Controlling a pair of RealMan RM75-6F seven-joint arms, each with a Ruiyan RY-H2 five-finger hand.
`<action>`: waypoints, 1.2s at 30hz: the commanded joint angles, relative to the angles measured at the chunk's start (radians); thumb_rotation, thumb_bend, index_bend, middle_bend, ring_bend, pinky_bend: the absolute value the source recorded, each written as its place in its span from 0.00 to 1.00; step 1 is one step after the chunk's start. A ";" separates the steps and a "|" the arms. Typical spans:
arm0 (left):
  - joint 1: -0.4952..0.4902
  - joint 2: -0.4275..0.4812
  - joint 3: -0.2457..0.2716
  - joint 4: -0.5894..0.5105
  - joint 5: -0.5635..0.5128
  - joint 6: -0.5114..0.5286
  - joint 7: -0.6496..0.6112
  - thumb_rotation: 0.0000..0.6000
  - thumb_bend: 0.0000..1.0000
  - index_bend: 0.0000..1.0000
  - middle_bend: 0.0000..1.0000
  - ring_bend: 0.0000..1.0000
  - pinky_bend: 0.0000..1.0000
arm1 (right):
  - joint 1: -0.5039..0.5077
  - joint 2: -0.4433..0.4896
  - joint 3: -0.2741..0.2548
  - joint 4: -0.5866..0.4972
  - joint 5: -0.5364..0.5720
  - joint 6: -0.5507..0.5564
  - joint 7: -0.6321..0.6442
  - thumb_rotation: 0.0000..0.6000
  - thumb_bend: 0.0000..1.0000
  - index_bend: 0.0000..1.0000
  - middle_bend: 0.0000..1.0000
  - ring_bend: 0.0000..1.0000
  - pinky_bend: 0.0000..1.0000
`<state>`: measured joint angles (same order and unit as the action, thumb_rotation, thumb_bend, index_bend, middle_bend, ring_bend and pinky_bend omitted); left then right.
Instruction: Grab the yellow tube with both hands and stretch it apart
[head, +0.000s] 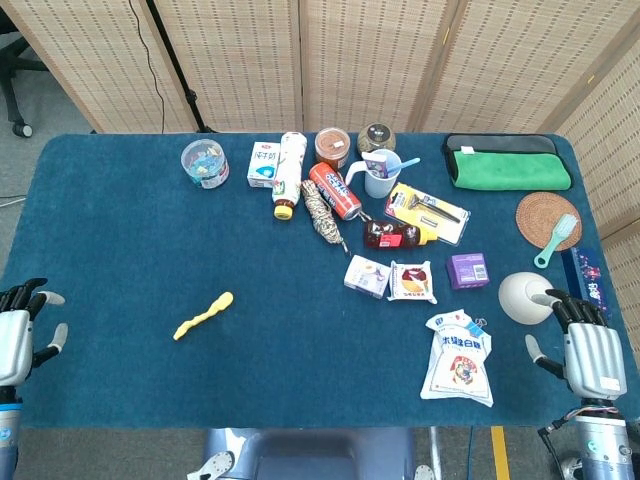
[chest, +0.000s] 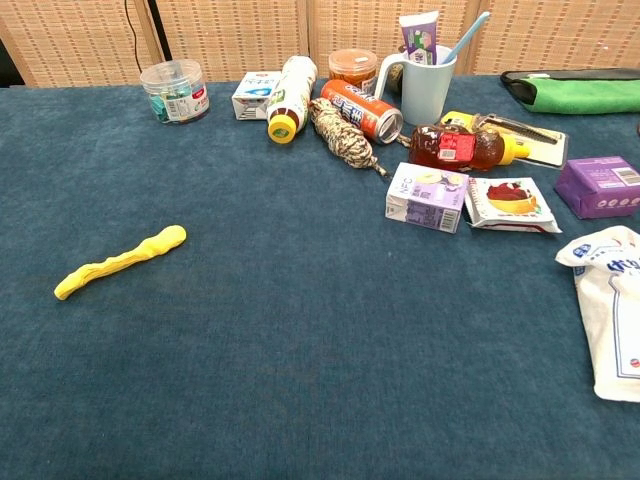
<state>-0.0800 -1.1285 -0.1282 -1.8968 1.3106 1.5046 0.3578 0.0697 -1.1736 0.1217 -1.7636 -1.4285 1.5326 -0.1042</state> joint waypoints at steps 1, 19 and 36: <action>-0.016 0.009 0.000 -0.026 -0.019 -0.025 0.032 1.00 0.22 0.43 0.22 0.20 0.19 | -0.002 0.000 0.000 0.000 -0.001 0.003 0.002 1.00 0.33 0.29 0.23 0.26 0.20; -0.119 -0.158 -0.029 -0.066 -0.126 -0.037 0.296 1.00 0.20 0.45 0.22 0.21 0.19 | -0.021 -0.001 -0.003 -0.010 -0.003 0.025 0.000 1.00 0.33 0.29 0.23 0.26 0.20; -0.201 -0.302 -0.013 -0.007 -0.190 -0.083 0.382 1.00 0.20 0.45 0.22 0.22 0.19 | -0.033 0.003 -0.005 0.007 0.010 0.021 0.024 1.00 0.33 0.27 0.23 0.26 0.20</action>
<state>-0.2753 -1.4225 -0.1450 -1.9109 1.1237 1.4262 0.7341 0.0365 -1.1707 0.1173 -1.7573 -1.4183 1.5535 -0.0801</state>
